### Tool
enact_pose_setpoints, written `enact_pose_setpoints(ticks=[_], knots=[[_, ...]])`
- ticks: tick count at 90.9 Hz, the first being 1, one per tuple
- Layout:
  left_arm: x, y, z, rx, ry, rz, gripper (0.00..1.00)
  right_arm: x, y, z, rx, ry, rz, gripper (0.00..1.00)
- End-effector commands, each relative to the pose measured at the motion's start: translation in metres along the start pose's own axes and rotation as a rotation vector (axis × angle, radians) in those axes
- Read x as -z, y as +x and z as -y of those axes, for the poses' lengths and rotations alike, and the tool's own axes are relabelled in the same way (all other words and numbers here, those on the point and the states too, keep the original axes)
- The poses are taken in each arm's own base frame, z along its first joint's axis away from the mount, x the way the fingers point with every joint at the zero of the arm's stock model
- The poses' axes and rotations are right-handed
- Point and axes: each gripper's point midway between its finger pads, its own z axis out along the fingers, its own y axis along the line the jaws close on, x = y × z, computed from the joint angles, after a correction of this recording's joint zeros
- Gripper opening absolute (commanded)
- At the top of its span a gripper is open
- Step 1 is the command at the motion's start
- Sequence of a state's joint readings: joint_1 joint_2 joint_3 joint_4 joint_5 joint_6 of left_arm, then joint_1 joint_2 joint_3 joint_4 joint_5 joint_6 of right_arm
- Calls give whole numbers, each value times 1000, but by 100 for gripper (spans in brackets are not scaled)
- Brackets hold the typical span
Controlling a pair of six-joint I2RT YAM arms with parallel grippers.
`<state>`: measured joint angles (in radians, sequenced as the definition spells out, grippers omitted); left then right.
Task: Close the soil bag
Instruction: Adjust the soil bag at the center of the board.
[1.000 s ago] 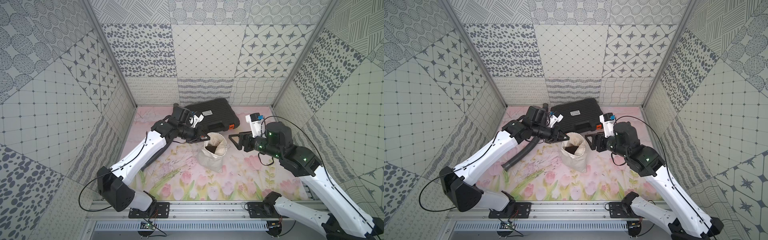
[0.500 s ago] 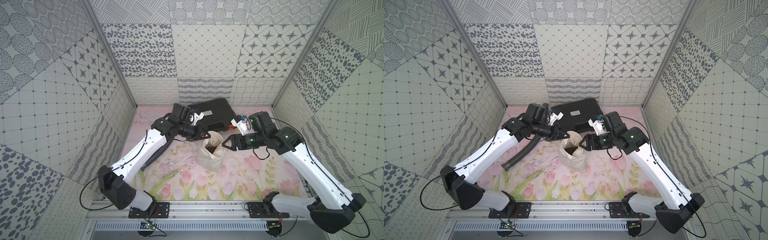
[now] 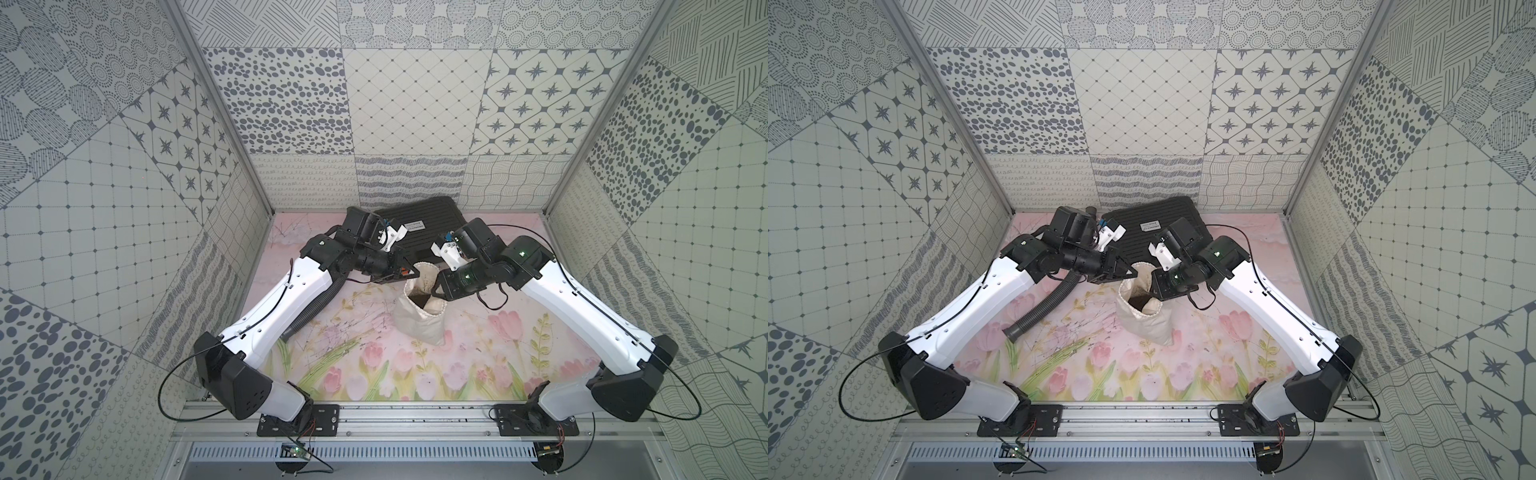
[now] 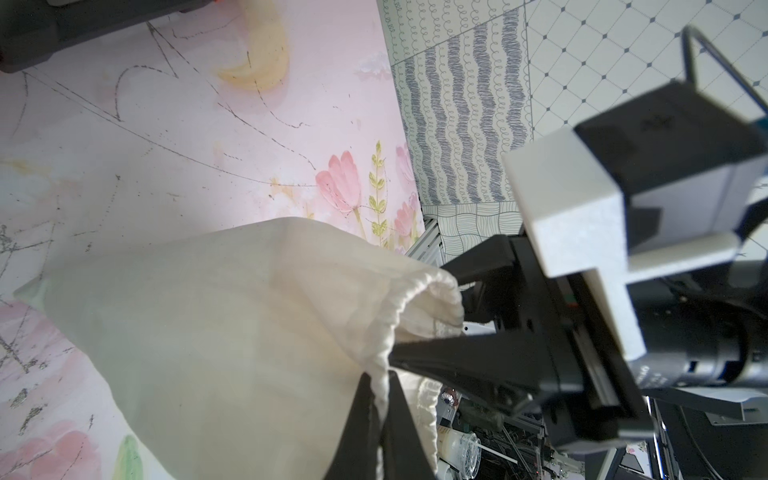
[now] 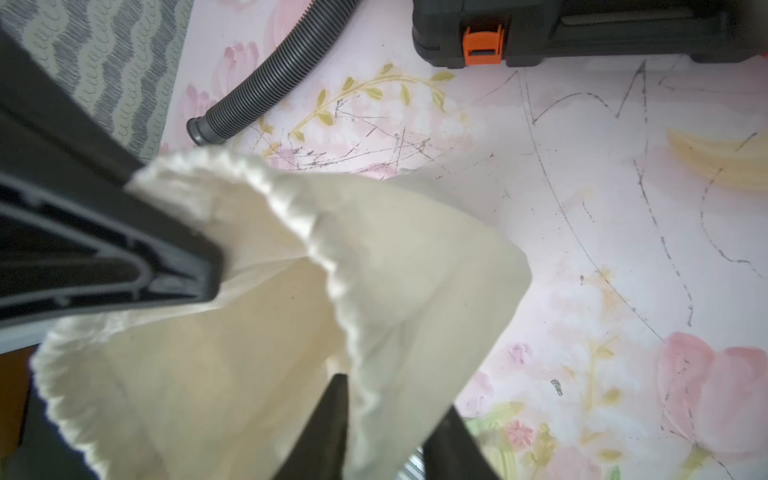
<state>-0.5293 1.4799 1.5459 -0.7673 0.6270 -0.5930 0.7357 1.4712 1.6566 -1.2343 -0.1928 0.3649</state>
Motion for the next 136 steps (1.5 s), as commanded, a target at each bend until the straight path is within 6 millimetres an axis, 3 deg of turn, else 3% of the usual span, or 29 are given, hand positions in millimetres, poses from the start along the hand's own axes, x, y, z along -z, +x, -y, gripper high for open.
enact_pose_setpoints(ticks=[1, 12, 24, 40, 59, 66, 72, 79, 88, 107, 122, 128, 136], knots=[[17, 0, 4, -33, -36, 23, 0, 34, -14, 8, 39, 77, 93, 0], [28, 2, 12, -33, -42, 35, 0, 55, -23, 1, 51, 44, 113, 0], [41, 5, 20, -39, -44, 57, 0, 62, -23, -17, 61, -40, 96, 0], [56, 12, 28, -27, -50, 74, 0, 78, -21, -25, 81, -84, 91, 0], [59, 22, 22, 33, -96, 73, 0, 62, -12, -11, 98, -82, -1, 0], [49, 30, 15, 71, -120, 71, 0, 50, -8, -7, 92, -84, -43, 17], [40, 37, 8, 101, -133, 67, 0, 38, -2, -8, 80, -107, -92, 38], [32, 41, 0, 125, -147, 68, 0, 24, 4, -8, 62, -107, -124, 51], [30, 41, -5, 142, -170, 81, 0, 12, 15, -7, 48, -93, -161, 57], [36, 43, -8, 130, -207, 86, 0, 13, 26, -3, 19, -69, -158, 60], [38, 42, -4, 118, -189, 90, 0, 43, 14, -23, 36, -149, -49, 64], [38, 42, -2, 112, -185, 88, 0, 62, 7, -34, 62, -201, 26, 70], [38, 42, -1, 104, -184, 86, 0, 85, 6, -32, 77, -206, 104, 79]])
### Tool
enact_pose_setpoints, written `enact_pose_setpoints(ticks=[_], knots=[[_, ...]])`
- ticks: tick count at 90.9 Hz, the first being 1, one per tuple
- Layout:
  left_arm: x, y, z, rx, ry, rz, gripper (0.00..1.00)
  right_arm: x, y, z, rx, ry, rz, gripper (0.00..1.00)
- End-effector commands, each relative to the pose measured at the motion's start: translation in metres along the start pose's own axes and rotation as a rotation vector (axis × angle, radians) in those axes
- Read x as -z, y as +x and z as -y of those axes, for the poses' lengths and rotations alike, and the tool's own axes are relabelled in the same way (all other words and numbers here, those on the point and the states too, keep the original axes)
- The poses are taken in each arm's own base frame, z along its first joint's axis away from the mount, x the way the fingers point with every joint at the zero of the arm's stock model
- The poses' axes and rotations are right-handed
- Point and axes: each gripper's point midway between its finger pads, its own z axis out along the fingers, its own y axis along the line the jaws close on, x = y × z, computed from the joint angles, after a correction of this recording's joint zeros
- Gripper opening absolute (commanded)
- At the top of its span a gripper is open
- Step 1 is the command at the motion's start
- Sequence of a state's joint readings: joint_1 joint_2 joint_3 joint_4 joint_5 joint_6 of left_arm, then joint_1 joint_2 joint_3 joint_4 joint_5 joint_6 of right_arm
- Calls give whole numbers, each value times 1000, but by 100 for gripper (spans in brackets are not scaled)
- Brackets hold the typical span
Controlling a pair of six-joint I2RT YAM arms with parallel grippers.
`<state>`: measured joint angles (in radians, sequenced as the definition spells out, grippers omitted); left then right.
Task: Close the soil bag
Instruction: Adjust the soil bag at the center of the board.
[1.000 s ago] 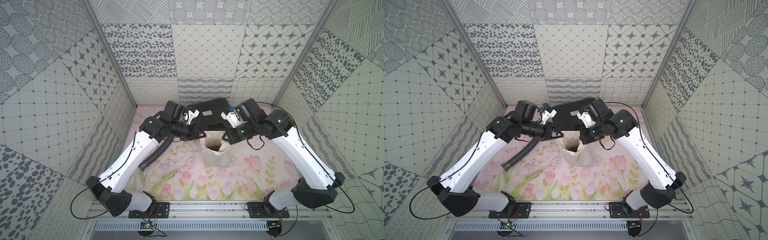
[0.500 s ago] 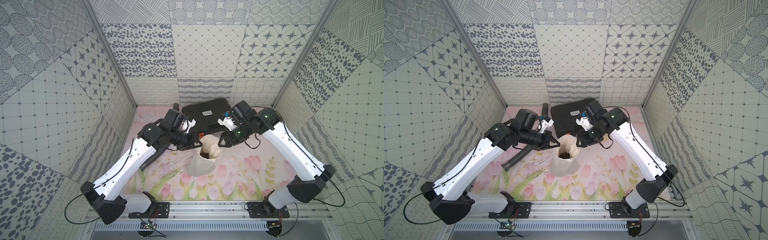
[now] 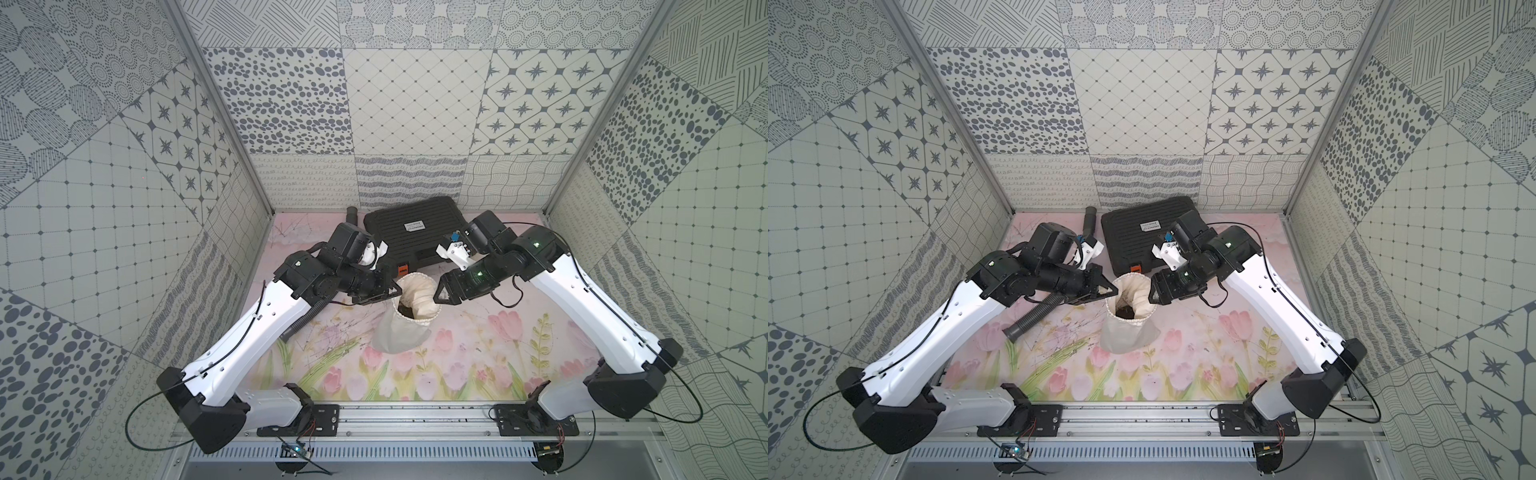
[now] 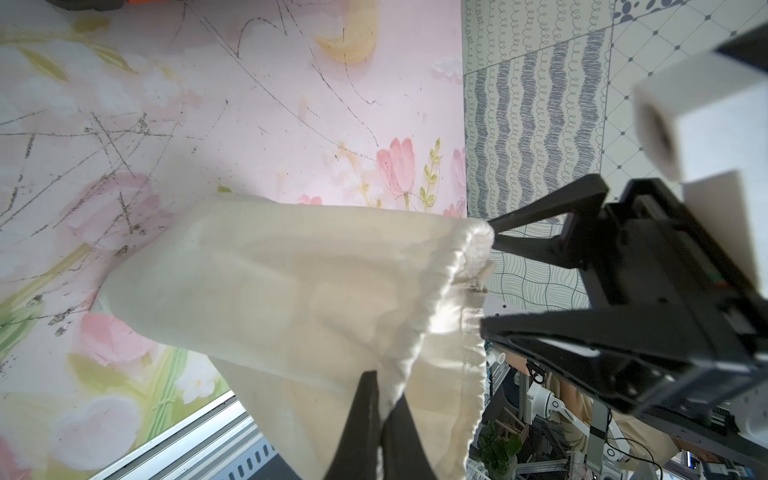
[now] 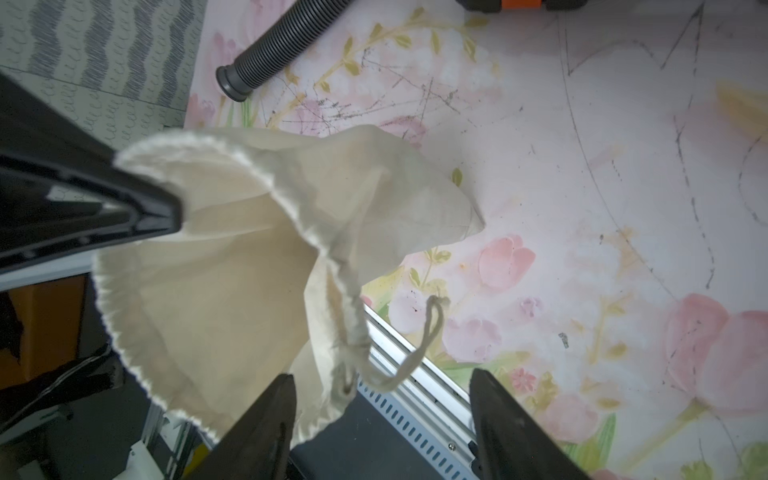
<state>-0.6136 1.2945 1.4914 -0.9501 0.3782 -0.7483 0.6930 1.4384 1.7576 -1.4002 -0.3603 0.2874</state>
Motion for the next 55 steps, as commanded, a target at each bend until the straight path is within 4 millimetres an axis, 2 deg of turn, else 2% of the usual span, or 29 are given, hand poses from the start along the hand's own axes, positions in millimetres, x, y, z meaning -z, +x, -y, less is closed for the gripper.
enact_pose_setpoints(ticks=[1, 10, 19, 25, 28, 40, 55], knots=[[4, -5, 8, -26, 17, 29, 0, 44, -11, -20, 61, -66, 172, 80], [5, -5, 9, -35, 12, 25, 0, 48, 3, -9, 111, -25, 190, 82], [4, -5, 10, -42, 13, 17, 0, 36, 18, 3, 175, -6, 204, 83], [4, -5, 10, -44, 14, 10, 0, 35, 25, 9, 216, 6, 272, 82], [3, -5, 9, -43, 10, 7, 0, 26, 29, 15, 232, 11, 282, 82], [2, -3, 8, -47, 14, 0, 0, 19, 29, 23, 311, 20, 417, 80], [3, -3, 11, -57, 25, 1, 0, -1, 29, 27, 374, 10, 443, 80]])
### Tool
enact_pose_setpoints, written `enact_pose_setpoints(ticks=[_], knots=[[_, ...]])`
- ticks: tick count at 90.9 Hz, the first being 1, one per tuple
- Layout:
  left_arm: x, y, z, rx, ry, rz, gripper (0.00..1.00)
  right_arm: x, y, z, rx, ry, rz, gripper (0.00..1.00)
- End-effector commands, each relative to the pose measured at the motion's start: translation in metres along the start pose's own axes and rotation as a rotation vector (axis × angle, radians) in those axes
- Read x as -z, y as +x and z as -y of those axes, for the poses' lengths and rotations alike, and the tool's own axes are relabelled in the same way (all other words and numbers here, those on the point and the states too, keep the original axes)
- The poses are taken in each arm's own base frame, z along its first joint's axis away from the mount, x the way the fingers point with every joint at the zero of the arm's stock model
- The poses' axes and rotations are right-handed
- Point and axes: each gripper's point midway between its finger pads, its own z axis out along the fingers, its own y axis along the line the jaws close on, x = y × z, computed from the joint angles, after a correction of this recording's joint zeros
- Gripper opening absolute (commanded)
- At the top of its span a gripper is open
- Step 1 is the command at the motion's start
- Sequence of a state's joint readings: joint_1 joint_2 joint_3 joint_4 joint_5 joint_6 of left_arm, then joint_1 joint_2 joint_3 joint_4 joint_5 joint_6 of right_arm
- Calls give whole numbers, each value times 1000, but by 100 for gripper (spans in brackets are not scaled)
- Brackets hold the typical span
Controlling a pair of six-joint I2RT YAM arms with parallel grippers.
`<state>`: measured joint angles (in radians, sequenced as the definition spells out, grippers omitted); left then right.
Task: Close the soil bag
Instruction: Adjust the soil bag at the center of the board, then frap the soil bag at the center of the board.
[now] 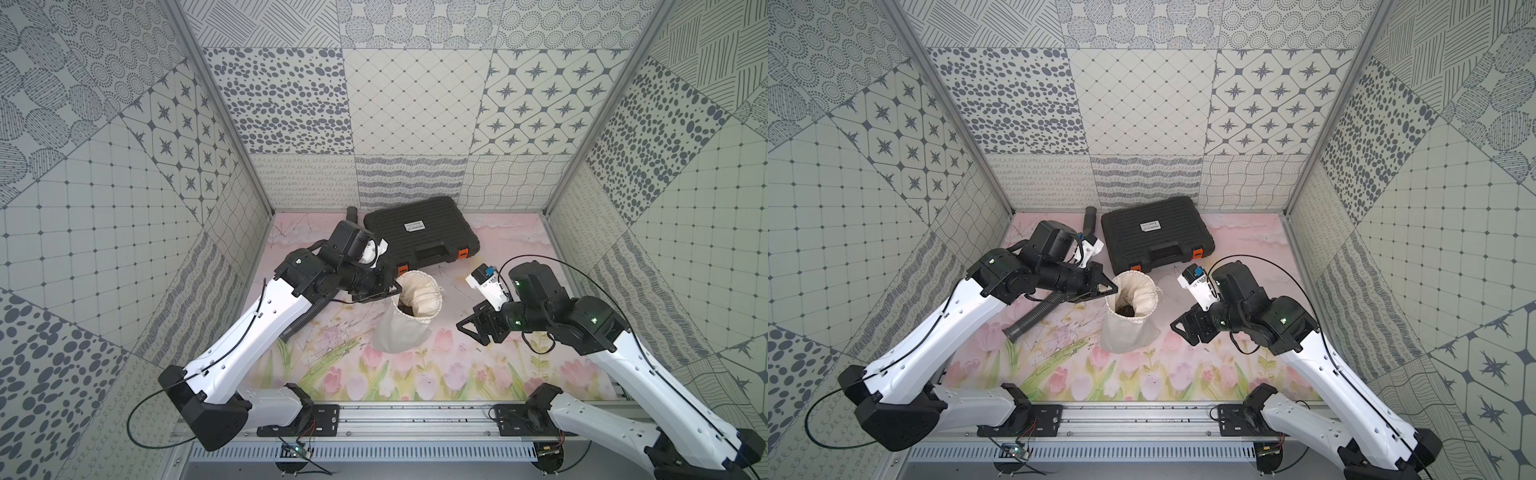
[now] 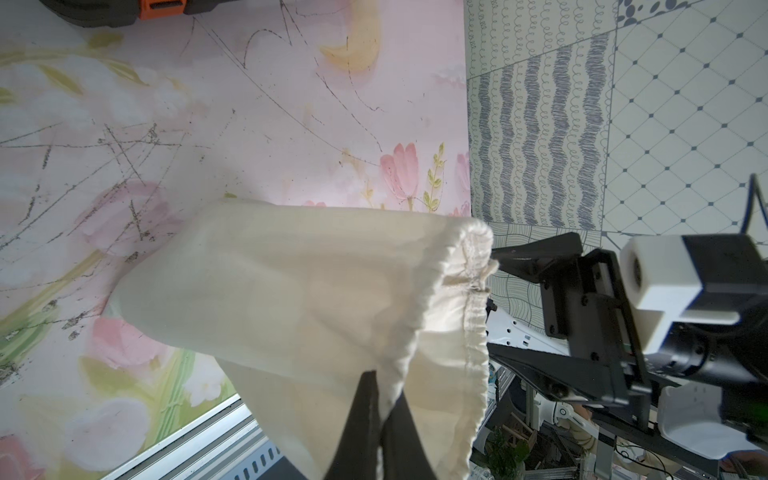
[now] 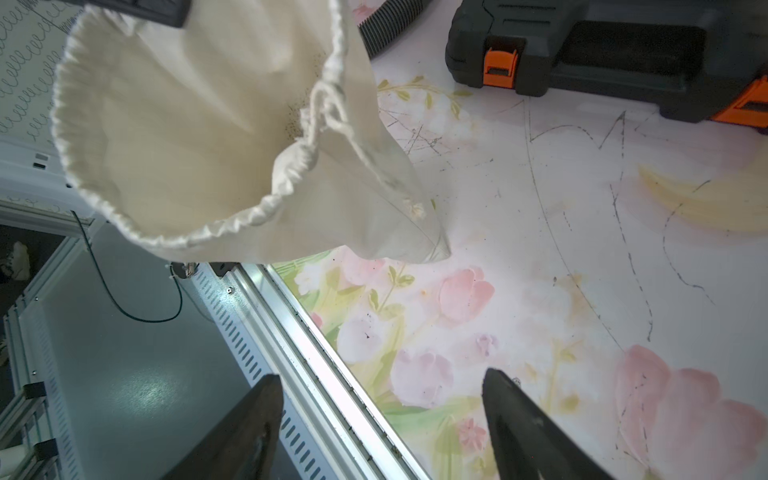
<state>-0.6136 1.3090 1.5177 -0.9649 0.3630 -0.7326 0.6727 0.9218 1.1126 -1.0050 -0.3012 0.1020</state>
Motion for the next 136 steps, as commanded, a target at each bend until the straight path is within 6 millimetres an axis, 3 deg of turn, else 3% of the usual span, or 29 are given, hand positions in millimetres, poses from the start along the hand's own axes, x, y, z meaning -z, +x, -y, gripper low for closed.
enact_pose_setpoints(ticks=[1, 38, 81, 111, 136], knots=[[2, 1, 10, -43, 39, -7, 0, -3, -36, -2, 121, -3, 183, 80], [3, 0, 11, -45, 41, 1, 0, -26, -55, 3, 164, 2, 312, 79], [2, -1, 9, -34, 31, 2, 0, -61, -54, 13, 144, 6, 327, 74], [3, -1, 8, -27, 24, 5, 0, -61, -65, 19, 160, 48, 381, 69], [6, -2, 7, -26, 17, 20, 0, -55, -66, 17, 174, 43, 399, 47]])
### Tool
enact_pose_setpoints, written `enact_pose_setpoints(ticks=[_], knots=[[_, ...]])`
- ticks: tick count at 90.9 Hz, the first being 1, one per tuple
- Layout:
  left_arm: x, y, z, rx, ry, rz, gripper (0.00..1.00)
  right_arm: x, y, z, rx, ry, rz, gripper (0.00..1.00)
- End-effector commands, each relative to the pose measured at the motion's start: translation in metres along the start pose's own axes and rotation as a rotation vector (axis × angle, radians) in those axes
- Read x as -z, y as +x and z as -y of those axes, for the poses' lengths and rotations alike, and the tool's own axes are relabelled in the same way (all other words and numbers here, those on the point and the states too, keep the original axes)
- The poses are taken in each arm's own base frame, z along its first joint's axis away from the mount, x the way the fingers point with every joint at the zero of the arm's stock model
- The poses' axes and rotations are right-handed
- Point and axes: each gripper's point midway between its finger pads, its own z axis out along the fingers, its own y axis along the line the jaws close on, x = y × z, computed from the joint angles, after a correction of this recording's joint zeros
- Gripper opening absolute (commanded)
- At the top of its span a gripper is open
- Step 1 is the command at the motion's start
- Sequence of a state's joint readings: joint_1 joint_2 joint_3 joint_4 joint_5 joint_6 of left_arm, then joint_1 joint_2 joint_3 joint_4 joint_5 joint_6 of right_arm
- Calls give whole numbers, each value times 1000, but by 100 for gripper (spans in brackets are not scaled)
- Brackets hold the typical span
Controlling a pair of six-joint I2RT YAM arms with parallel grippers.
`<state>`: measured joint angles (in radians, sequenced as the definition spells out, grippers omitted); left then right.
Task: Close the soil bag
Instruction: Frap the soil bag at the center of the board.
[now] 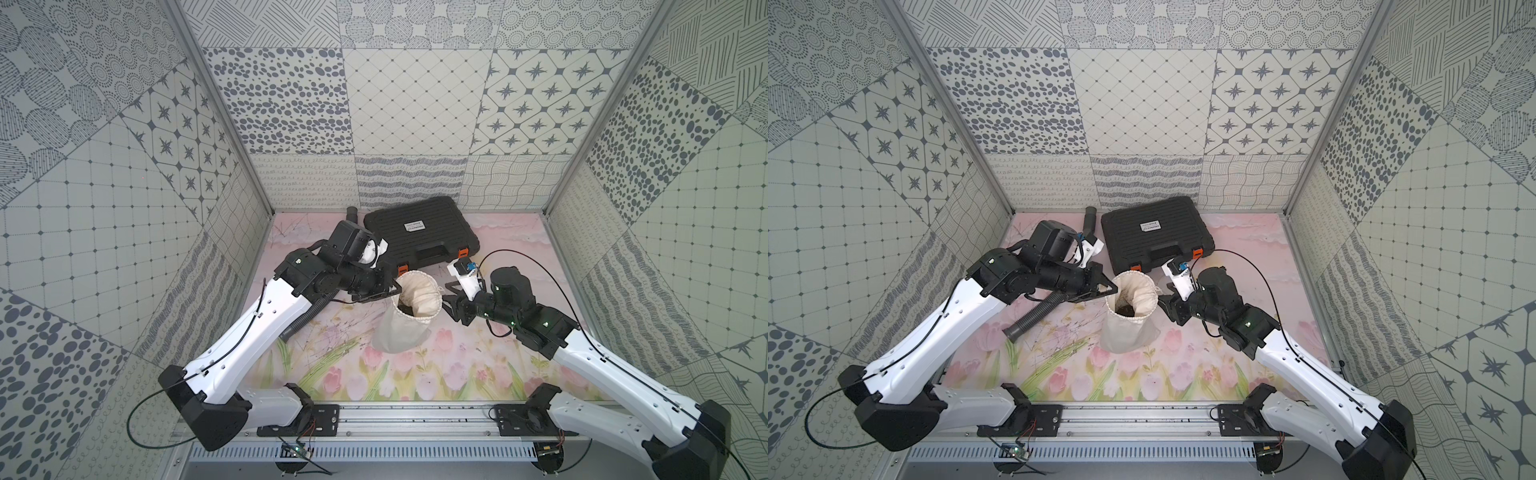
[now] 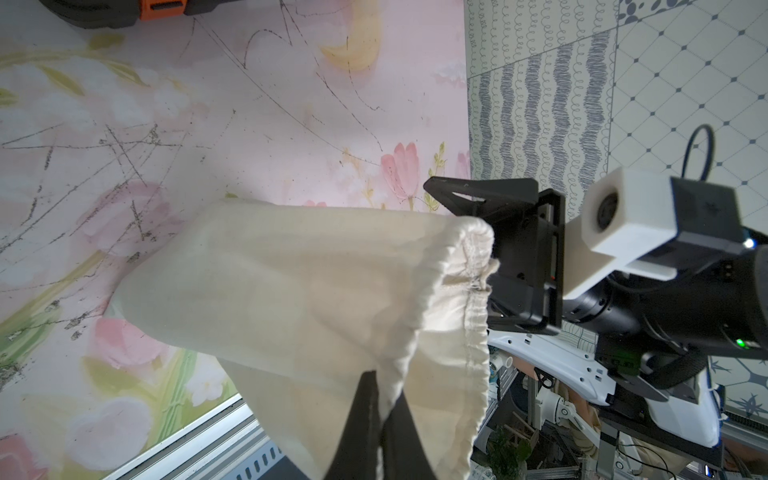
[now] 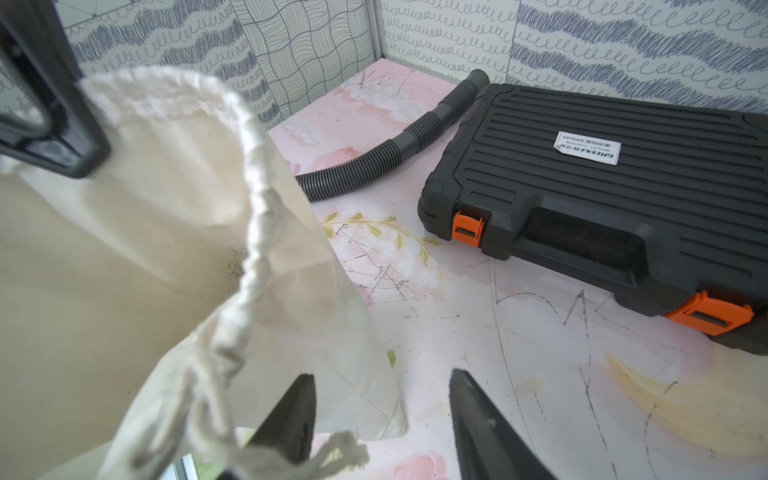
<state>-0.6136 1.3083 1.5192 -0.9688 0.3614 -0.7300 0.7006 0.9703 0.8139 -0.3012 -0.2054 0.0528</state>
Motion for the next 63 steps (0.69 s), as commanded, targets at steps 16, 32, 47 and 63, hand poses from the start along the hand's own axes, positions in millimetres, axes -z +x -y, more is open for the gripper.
enact_pose_setpoints(ticks=[16, 32, 47, 63], knots=[[7, -1, 7, -24, 20, 20, 0, 6, -4, 1, 13, 20, 52, 16], [8, 0, 6, -23, 14, 21, 0, 18, -6, 5, 28, 52, 65, 0], [10, 2, 4, -22, 13, 24, 0, 41, -26, 8, 72, 106, 105, 0], [14, 3, 2, -23, 11, 48, 0, 63, -58, 2, 132, 113, 133, 0]])
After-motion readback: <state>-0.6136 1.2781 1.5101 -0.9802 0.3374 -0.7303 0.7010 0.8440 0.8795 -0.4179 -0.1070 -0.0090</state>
